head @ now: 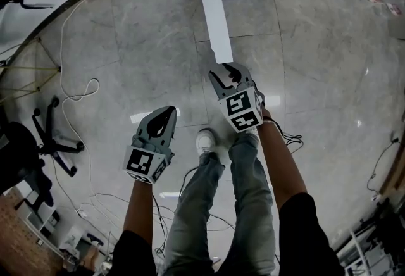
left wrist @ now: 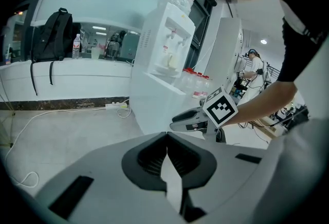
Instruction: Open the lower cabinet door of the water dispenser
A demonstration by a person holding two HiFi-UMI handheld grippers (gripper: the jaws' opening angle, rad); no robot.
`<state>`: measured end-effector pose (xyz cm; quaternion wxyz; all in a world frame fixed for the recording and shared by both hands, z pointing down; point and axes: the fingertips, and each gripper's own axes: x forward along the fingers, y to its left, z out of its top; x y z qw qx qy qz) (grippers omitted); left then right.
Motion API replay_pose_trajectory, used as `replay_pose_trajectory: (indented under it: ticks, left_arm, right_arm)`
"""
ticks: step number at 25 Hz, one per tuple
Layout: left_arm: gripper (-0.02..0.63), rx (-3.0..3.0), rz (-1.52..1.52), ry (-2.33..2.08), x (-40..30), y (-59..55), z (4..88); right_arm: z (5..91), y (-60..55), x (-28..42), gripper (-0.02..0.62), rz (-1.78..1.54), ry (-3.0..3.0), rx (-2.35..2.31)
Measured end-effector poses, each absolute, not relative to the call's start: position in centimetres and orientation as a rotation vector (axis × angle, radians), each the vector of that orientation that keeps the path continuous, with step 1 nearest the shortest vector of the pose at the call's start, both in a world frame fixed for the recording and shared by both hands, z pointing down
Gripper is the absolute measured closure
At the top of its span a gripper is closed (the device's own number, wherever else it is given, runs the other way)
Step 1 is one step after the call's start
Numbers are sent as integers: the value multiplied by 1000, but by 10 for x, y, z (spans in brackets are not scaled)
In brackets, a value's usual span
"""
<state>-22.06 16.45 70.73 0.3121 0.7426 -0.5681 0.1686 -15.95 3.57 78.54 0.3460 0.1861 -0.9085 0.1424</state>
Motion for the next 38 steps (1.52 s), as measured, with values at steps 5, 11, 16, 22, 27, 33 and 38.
replay_pose_trajectory:
  ticks: [5,11,16,22,27,33,38]
  left_arm:
    - [594,1957,444,-1496,-208,161,702]
    - [594,1949,393,-1495,-189,155,669]
    - [594,1975,375,-1493,-167,151,631]
    - [594,2033,388,-1504,-154,135,571]
    - [594,2039,335,-1550,-150,123,509]
    - [594,2058,307,-1591,-150,113,445]
    - [594,2056,274,-1631,-150,105,393]
  right_arm:
    - [767,38,-151,448,252,-2402,474]
    - [736,63,-118,468,322,-2381,513]
    - [692,71,-101,496,400,-2379,606]
    - [618,63,-90,529,384,-2385,655]
    - [552,56,-78,573,343,-2398,710]
    - [476,42,-67,580,338,-2409,781]
    - [415,34,-59,581,322,-2450,820]
